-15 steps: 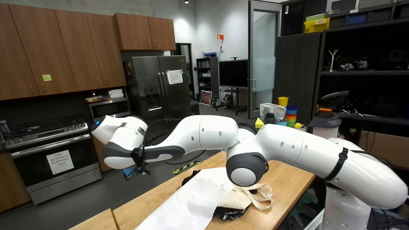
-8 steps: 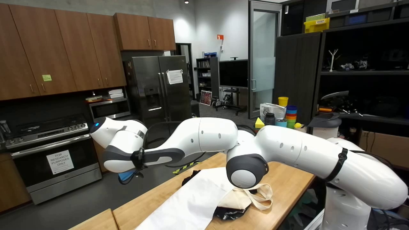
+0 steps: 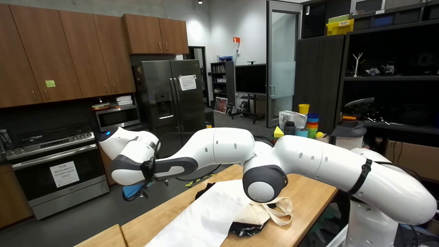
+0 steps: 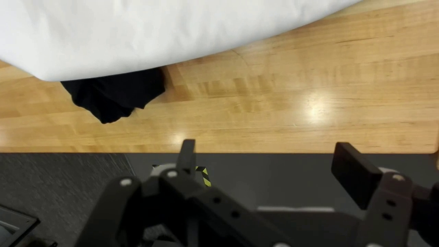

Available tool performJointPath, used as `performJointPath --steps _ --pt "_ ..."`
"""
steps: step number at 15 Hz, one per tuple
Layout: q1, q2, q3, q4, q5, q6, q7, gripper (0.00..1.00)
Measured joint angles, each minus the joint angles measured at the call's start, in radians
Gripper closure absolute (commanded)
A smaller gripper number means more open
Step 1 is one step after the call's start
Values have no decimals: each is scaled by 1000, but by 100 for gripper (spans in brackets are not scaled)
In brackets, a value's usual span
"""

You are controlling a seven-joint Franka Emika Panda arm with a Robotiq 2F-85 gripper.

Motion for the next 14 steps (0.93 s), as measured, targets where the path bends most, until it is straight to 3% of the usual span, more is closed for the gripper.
performJointPath --steps 14 --pt "110 -12 -1 14 -18 100 -152 0"
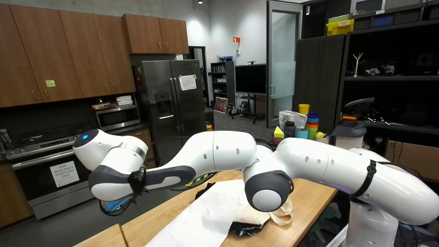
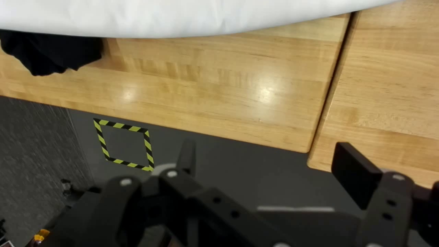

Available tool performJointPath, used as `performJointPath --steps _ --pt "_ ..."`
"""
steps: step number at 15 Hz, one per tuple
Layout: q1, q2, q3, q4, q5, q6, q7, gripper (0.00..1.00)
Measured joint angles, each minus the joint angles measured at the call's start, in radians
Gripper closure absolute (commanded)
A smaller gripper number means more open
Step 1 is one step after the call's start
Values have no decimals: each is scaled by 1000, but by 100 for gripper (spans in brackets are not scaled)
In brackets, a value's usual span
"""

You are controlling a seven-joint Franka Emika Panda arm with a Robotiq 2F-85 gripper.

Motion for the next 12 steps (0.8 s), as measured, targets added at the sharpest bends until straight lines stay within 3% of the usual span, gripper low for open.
performJointPath --steps 12 --pt "112 -14 -107 1 -191 42 -454 0"
